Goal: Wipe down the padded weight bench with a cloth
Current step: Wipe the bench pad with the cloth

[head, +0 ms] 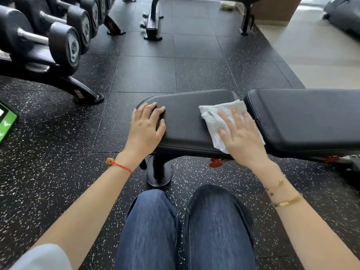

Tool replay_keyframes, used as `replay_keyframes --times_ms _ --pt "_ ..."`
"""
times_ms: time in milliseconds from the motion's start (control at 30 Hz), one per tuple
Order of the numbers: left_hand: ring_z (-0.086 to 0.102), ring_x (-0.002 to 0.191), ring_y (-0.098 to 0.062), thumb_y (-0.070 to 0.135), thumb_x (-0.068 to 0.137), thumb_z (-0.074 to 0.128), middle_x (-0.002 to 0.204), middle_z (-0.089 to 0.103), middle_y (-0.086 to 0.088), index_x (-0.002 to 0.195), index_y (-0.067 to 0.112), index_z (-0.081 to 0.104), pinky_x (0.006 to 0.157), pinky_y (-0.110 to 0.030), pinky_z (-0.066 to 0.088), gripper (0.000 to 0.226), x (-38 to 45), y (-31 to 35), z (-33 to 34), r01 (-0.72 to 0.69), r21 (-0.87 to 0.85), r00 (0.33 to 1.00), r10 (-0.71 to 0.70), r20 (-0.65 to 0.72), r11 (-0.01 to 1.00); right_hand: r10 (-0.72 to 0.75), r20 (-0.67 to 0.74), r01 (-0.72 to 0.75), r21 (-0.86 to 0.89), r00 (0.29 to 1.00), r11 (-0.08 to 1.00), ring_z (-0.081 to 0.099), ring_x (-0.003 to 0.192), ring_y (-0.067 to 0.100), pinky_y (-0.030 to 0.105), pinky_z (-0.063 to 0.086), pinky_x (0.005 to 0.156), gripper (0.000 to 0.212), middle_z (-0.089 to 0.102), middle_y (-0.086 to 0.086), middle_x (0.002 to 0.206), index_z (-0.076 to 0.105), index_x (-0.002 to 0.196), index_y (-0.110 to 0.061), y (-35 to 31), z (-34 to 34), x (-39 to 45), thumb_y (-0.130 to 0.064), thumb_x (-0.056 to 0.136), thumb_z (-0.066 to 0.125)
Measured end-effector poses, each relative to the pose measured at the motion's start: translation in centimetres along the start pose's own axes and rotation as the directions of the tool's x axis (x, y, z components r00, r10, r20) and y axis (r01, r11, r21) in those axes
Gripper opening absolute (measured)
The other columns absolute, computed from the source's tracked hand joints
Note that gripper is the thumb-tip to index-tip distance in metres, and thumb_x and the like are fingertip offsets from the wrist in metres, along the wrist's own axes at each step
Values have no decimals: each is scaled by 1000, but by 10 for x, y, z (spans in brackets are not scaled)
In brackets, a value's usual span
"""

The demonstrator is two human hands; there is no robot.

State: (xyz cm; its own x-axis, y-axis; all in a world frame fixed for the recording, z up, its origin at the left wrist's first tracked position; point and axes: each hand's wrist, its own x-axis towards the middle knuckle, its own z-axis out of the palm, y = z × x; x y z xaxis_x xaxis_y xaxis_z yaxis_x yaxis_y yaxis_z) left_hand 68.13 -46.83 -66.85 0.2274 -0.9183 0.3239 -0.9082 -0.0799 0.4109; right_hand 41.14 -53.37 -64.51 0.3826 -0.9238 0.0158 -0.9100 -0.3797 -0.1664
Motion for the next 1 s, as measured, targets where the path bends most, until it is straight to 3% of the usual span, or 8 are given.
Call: replay_keyframes --times_ms 200,400,500,600,767,900,1000 --pt "32 140 -29 26 97 49 148 43 -9 138 16 52 120 -50 17 42 0 1 -3 13 -10 1000 -13 12 1000 121 87 -126 44 989 991 -9 150 34 54 -9 118 55 -6 1 166 7 154 -46 -21 0 69 -55 101 21" --pt "37 134 -28 25 95 55 139 48 -8 129 10 55 111 -43 33 38 -13 -7 -18 88 -90 996 -90 -23 992 -186 120 190 -30 975 981 -14 150 34 55 -12 118 57 -5 0 166 5 155 -43 -117 14 74 -57 101 16" --pt "44 121 -29 18 93 55 127 54 -10 118 5 55 104 -39 38 28 -26 -15 -26 85 -161 994 -95 -52 983 -308 79 311 -27 948 950 -15 150 32 51 -12 119 56 -5 1 166 3 155 -43 -123 22 37 -54 102 18" --pt "47 113 -27 13 92 57 120 55 -10 114 5 54 98 -35 38 24 -34 -19 -33 90 -192 992 -104 -65 977 -265 64 267 -16 962 964 -12 151 30 47 -12 119 56 -4 3 166 2 155 -44 -89 17 21 -53 102 19" --pt "47 119 -27 16 92 56 125 55 -9 122 8 55 104 -41 39 30 -30 -16 -39 84 -163 996 -90 -30 983 -6 116 6 3 993 1000 -12 150 36 53 -11 119 56 -6 2 166 4 155 -44 -77 5 67 -55 102 17" --pt "46 121 -28 16 93 56 130 53 -10 126 7 54 104 -42 39 35 -23 -8 -39 87 -135 996 -89 -12 987 -137 172 143 -18 975 990 -13 149 39 57 -11 118 57 -8 1 165 4 155 -44 -125 12 78 -56 101 15" --pt "46 122 -28 16 94 54 129 54 -10 126 6 54 104 -43 40 33 -18 -2 -38 90 -141 995 -94 -24 986 -233 97 237 -28 968 971 -13 150 34 52 -11 119 56 -5 3 166 4 154 -45 -124 21 41 -56 101 17"
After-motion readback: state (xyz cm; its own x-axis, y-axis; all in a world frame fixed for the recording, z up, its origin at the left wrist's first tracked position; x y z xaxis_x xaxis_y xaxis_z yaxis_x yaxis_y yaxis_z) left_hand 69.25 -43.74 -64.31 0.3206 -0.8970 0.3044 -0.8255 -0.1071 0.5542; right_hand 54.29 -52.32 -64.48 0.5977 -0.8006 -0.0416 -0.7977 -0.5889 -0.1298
